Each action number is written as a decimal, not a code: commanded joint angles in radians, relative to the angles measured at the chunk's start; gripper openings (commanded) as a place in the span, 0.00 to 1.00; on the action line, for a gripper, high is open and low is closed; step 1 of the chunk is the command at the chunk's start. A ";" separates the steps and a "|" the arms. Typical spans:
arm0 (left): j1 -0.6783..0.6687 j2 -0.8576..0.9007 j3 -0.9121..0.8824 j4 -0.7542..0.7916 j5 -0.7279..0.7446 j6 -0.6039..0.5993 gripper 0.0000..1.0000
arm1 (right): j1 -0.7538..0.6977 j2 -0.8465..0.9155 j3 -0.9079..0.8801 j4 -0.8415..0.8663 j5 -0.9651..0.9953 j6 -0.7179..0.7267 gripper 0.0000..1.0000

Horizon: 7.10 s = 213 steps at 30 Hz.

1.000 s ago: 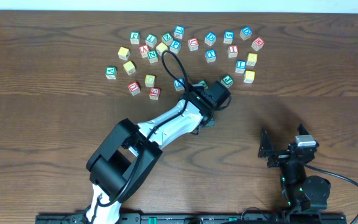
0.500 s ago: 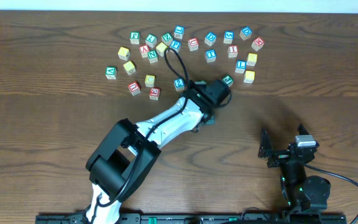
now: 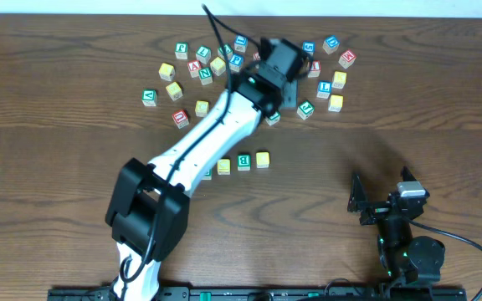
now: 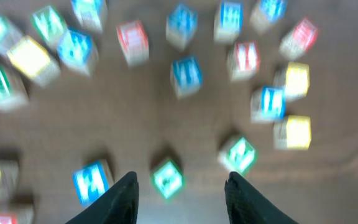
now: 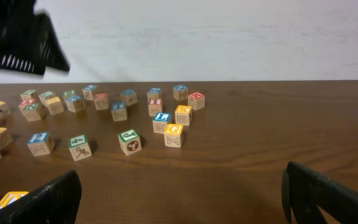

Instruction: Spell out ROBOT

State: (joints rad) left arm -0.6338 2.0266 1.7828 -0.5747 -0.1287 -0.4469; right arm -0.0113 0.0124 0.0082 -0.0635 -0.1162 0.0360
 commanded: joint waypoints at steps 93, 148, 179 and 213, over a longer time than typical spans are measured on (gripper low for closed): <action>-0.042 0.084 0.530 -0.668 -0.010 -0.007 0.13 | 0.004 -0.006 -0.003 -0.003 0.001 -0.015 0.99; -0.190 0.080 -0.270 -0.095 0.069 -0.266 0.46 | 0.004 -0.006 -0.003 -0.003 0.001 -0.015 0.99; 0.470 -0.489 -0.277 -0.524 0.070 0.119 0.51 | 0.004 -0.006 -0.003 -0.003 0.001 -0.015 0.99; 0.390 -0.317 -0.784 -0.108 0.174 0.044 0.23 | 0.004 -0.006 -0.003 -0.003 0.001 -0.015 0.99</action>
State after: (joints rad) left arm -0.2405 1.6848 1.0073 -0.6945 0.0742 -0.3943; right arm -0.0113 0.0124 0.0082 -0.0635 -0.1162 0.0360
